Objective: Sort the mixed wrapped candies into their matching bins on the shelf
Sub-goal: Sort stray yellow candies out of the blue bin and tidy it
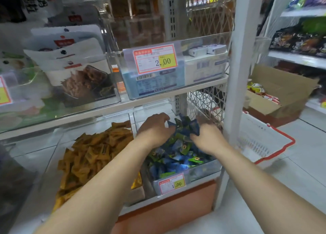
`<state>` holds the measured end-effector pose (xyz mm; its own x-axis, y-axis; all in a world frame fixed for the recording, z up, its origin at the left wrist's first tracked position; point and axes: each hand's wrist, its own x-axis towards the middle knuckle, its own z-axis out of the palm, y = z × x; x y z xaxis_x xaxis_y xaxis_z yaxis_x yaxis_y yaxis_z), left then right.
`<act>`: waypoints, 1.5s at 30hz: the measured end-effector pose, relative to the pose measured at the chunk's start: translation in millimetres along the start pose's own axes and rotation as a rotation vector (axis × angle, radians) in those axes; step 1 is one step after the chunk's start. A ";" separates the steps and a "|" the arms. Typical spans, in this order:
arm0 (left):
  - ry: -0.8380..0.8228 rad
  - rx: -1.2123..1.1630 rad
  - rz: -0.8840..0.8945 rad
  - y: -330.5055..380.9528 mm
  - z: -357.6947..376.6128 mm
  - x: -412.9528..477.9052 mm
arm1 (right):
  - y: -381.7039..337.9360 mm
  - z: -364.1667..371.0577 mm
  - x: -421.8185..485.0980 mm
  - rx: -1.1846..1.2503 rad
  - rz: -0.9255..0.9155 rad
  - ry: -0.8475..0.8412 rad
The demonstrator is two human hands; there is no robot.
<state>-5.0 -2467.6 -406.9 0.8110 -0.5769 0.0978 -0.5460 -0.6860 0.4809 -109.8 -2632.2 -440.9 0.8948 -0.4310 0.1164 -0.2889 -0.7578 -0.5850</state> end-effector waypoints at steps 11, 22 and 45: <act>-0.371 -0.143 -0.351 -14.0 75.0 110.3 | 27.6 37.0 51.6 0.278 0.305 -0.318; -0.517 -0.581 -0.366 -4.4 67.4 108.0 | 26.6 46.9 59.1 0.690 0.339 -0.307; -0.507 0.211 0.179 -37.7 -24.3 42.0 | 12.9 3.5 28.2 0.658 0.044 -0.217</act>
<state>54.8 -2455.2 -399.8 0.5287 -0.7967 -0.2929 -0.7375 -0.6020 0.3061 -87.1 -2652.5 -448.0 0.9546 -0.2951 -0.0417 -0.1214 -0.2573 -0.9587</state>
